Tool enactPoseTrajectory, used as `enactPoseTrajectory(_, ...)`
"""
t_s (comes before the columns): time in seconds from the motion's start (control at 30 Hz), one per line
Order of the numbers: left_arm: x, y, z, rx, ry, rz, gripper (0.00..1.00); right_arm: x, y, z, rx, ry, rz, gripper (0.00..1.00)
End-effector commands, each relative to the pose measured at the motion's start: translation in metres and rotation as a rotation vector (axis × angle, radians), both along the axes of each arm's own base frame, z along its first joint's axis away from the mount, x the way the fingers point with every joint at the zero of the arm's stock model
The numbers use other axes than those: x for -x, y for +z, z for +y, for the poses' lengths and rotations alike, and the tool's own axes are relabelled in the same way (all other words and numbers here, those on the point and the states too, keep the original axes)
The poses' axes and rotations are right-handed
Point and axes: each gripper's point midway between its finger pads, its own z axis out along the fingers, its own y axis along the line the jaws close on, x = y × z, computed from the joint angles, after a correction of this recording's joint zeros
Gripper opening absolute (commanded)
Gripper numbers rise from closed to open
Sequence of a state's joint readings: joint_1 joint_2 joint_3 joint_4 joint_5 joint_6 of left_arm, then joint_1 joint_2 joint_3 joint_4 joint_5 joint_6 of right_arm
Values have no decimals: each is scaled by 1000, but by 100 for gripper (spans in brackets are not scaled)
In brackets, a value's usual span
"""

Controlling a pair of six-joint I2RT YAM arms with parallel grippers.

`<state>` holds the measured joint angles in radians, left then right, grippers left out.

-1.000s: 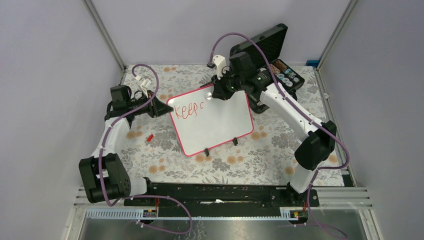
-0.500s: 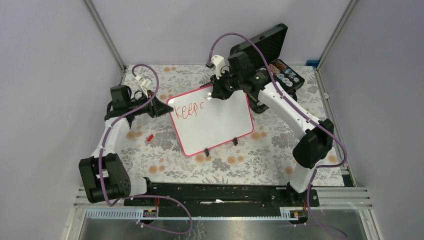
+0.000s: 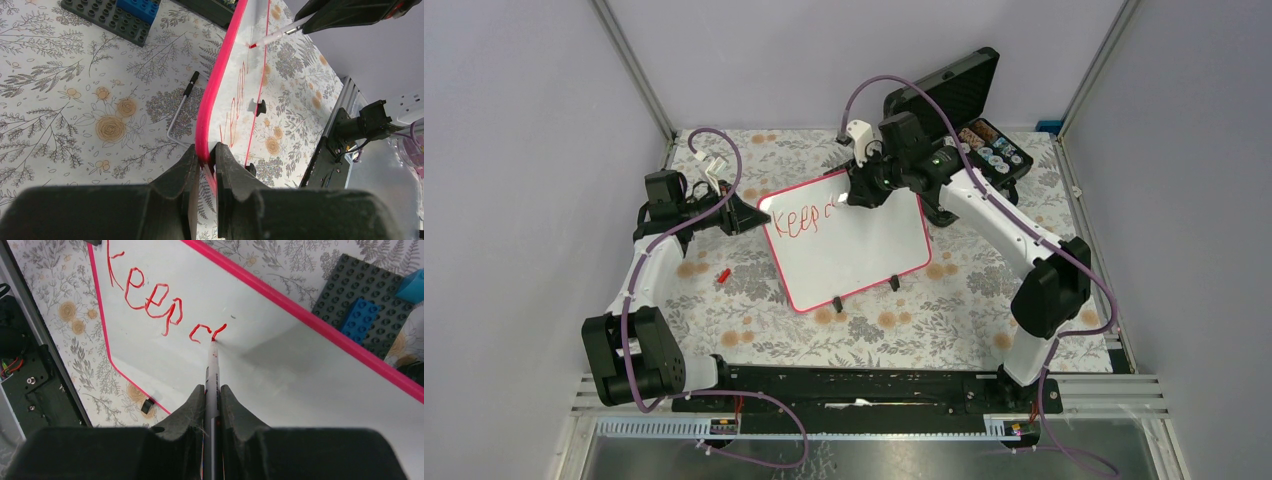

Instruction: Write a sentence on the whiteboard

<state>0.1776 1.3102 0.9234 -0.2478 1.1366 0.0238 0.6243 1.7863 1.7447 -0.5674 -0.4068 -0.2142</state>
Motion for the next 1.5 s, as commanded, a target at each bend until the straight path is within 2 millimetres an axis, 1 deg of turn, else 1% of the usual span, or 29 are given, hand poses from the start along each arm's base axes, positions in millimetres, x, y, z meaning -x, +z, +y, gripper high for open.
enactPoseTrajectory(0.0, -6, 7, -1, -51, -20, -106, 0, 4, 7, -3, -24, -2, -21, 0)
enactPoseTrajectory(0.2, -7, 7, -2, -50, -21, -104, 0, 12, 0, -4, -23, 9, 4, 0)
enactPoseTrajectory(0.3, -7, 7, -2, -50, -20, -102, 0, 14, 1, -3, -25, 13, 4, 0)
enactPoseTrajectory(0.43, -6, 8, -2, -50, -21, -104, 0, 13, 4, -2, -29, 10, -3, 0)
enactPoseTrajectory(0.67, -6, 8, -2, -50, -21, -105, 0, 2, 17, -1, -32, -12, -46, 0)
enactPoseTrajectory(0.97, -6, 8, -2, -50, -20, -106, 0, -8, 26, 0, -37, -32, -76, 0)
enactPoseTrajectory(1.17, -6, 8, -1, -51, -19, -106, 0, -12, 26, -5, -27, -48, -84, 0)
enactPoseTrajectory(1.37, -6, 8, -2, -50, -21, -106, 0, -13, 26, -11, -16, -56, -94, 0)
enactPoseTrajectory(1.47, -7, 8, -2, -50, -21, -106, 0, -12, 23, -14, -9, -58, -90, 0)
